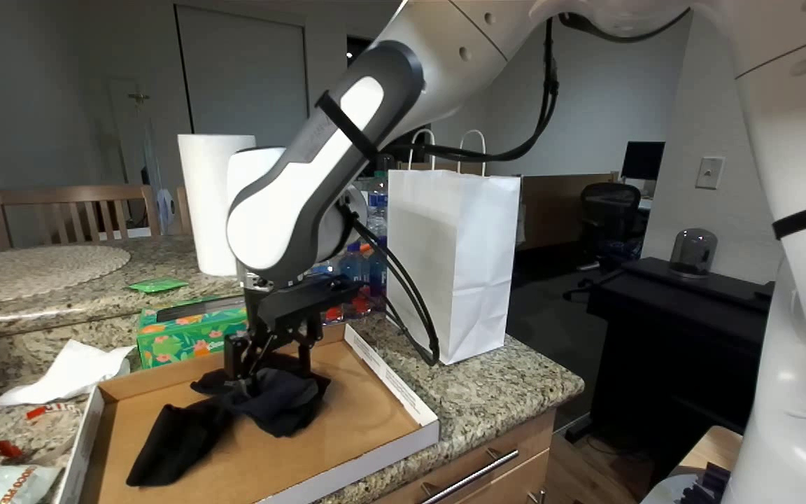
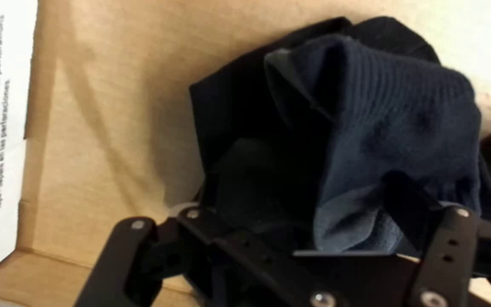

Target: Place the black socks in the white paper bag.

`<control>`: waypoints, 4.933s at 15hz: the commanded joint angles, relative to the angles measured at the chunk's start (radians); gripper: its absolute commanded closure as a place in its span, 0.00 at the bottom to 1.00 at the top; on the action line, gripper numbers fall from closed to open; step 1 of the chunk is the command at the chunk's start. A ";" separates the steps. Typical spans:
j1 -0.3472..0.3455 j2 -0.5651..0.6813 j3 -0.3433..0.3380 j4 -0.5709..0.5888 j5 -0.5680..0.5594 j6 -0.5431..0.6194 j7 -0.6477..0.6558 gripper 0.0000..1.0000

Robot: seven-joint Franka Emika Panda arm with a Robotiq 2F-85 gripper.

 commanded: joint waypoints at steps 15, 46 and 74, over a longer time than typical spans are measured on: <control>0.067 -0.086 0.044 0.051 0.109 -0.211 0.105 0.95; -0.038 -0.568 -0.083 0.557 -0.082 -0.894 -0.048 0.92; -0.358 -0.735 -0.261 0.032 0.194 -0.476 -0.200 0.35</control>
